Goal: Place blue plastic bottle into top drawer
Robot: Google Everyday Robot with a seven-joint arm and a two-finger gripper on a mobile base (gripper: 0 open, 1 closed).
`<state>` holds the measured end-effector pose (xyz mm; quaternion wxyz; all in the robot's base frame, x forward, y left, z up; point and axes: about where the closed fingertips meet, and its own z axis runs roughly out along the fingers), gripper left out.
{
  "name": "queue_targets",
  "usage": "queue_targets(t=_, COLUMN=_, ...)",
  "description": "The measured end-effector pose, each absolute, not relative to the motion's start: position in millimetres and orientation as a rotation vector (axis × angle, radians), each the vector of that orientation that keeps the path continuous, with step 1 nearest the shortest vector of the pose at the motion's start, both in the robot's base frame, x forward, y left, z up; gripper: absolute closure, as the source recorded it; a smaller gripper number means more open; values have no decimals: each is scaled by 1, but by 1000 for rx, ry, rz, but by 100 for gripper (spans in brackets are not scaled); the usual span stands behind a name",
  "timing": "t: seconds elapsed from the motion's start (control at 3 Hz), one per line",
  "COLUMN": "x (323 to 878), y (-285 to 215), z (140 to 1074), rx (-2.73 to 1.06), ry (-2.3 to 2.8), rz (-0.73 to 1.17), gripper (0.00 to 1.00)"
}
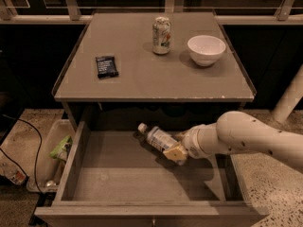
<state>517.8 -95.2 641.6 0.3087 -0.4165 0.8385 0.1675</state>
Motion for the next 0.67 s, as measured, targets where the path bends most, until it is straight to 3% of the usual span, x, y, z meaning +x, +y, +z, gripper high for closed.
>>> queue_targets(t=0.67, x=518, y=-95, z=642, rx=-1101, ry=2216, rz=443, gripper=14)
